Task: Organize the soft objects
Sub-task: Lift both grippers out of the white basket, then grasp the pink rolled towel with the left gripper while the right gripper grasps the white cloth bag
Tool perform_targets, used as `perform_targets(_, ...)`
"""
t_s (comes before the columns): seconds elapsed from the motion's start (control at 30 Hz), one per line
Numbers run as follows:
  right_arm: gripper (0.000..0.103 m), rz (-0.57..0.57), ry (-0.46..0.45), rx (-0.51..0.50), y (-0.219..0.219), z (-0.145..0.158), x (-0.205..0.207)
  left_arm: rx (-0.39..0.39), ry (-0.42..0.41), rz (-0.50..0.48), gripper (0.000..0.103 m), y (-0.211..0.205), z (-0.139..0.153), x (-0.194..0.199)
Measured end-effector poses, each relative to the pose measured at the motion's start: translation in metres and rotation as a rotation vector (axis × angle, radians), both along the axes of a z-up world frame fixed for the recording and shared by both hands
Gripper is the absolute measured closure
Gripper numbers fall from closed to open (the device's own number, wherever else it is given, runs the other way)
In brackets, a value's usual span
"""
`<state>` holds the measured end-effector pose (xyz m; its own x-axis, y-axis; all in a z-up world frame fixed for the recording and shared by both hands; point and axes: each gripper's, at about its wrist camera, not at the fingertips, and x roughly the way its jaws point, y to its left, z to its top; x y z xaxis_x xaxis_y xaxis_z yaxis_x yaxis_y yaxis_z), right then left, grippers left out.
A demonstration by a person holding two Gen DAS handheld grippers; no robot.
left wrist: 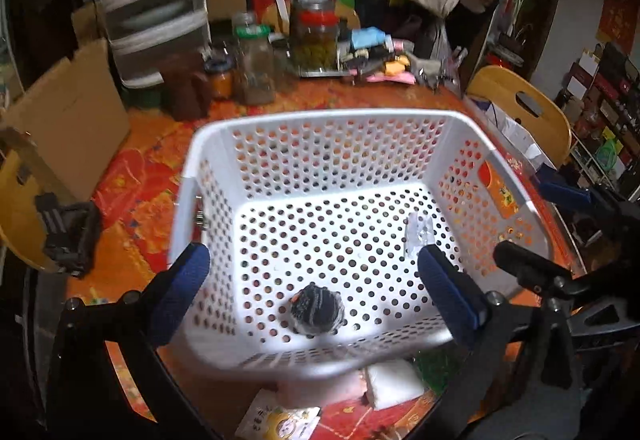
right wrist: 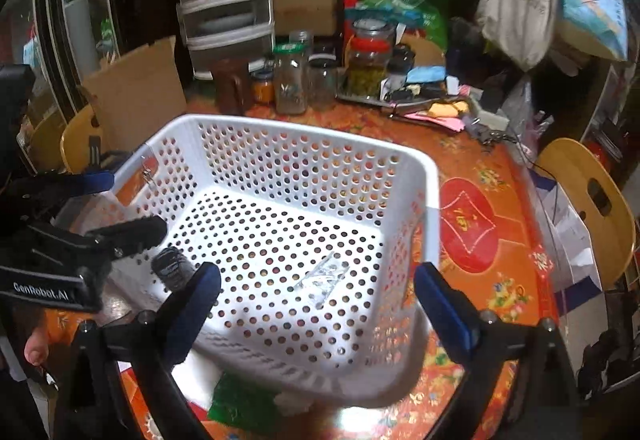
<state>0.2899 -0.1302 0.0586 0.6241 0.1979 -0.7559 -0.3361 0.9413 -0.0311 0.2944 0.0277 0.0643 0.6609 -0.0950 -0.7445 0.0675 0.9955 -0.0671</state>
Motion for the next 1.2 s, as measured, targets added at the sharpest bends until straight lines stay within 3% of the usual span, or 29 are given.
perform_targets(0.27,0.001,-0.013,-0.110,-0.013,-0.005,0.015,-0.052,0.048,-0.138,0.034,0.000,0.009,0.024,-0.074)
perform_targets(0.53,0.001,-0.015,-0.176,0.021,-0.015,0.016,-0.099,0.032,-0.201,0.051,0.000,0.025,0.023,-0.144)
perform_targets(0.8,0.001,-0.025,-0.177,0.088,-0.028,-0.010,-0.133,0.034,-0.173,0.074,0.000,0.032,-0.023,-0.186)
perform_targets(1.2,0.001,-0.061,-0.102,0.141,-0.046,-0.070,-0.139,-0.011,-0.077,0.101,0.000,0.047,-0.095,-0.173)
